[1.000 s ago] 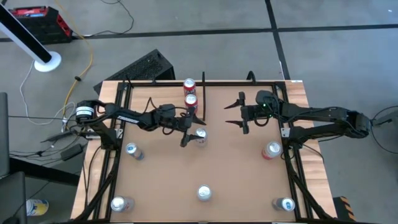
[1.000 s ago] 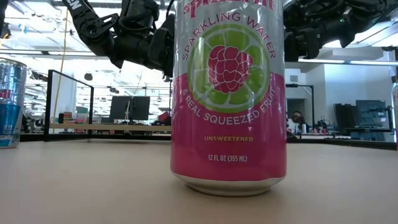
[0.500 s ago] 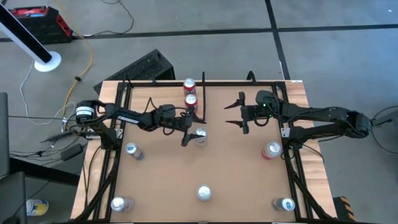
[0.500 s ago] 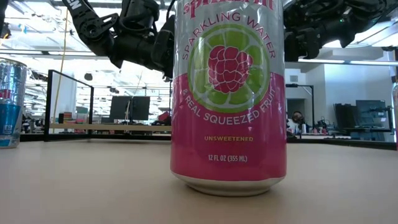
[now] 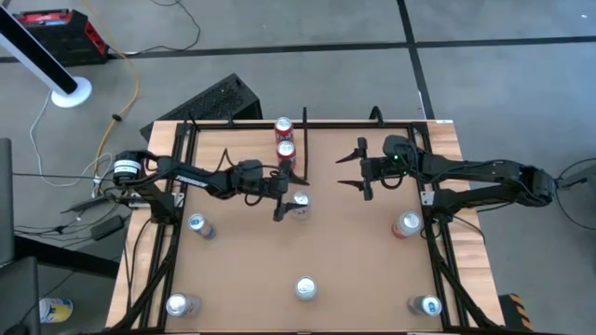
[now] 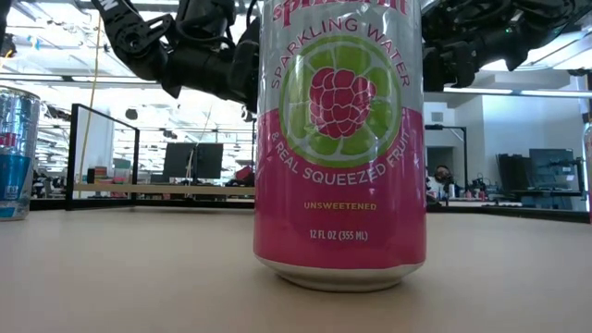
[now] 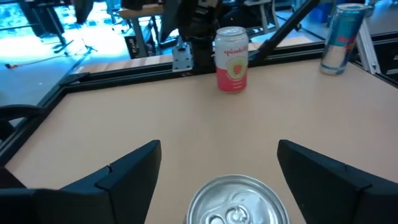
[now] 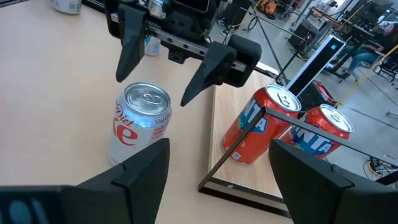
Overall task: Place canned beverage on shelf
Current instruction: Put the top-red silver soda can on the shelf
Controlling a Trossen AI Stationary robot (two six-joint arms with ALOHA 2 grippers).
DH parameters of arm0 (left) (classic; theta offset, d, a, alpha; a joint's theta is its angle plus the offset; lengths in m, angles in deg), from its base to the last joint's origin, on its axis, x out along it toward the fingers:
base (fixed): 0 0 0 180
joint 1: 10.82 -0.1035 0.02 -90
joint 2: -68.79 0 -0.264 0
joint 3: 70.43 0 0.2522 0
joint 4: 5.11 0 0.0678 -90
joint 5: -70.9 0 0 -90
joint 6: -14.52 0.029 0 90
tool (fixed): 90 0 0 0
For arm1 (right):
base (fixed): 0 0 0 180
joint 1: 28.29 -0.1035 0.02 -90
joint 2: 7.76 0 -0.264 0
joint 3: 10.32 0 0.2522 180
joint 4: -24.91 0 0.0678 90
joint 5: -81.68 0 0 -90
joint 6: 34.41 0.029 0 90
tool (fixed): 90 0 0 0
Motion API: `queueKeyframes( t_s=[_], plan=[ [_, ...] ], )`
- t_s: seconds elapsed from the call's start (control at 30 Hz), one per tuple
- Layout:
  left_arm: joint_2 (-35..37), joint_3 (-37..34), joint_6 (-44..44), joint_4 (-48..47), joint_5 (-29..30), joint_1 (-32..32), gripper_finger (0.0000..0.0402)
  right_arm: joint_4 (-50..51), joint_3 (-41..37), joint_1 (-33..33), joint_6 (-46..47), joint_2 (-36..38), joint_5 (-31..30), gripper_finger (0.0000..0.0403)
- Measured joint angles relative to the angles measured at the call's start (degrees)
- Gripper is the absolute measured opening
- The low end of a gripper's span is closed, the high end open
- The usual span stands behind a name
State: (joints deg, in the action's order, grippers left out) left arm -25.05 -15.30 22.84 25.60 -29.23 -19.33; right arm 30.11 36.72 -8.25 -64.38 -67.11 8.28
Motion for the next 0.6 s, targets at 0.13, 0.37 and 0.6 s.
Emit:
queueKeyframes(
  t_s=[0.13,0.37,0.6],
  plan=[
    [0.0,0.0,0.0,0.0,3.8,0.7,0.0342,0.0,0.0,0.0,0.0,0.0,0.0,0.0297],
    [0.0,0.0,-0.4,0.0,9.0,1.4,0.0391,0.0,0.0,0.0,0.0,0.0,0.0,0.0297],
    [0.0,0.0,-4.5,-0.2,7.0,1.4,0.0399,0.4,0.0,0.0,0.0,0.0,0.0,0.0297]
  ],
)
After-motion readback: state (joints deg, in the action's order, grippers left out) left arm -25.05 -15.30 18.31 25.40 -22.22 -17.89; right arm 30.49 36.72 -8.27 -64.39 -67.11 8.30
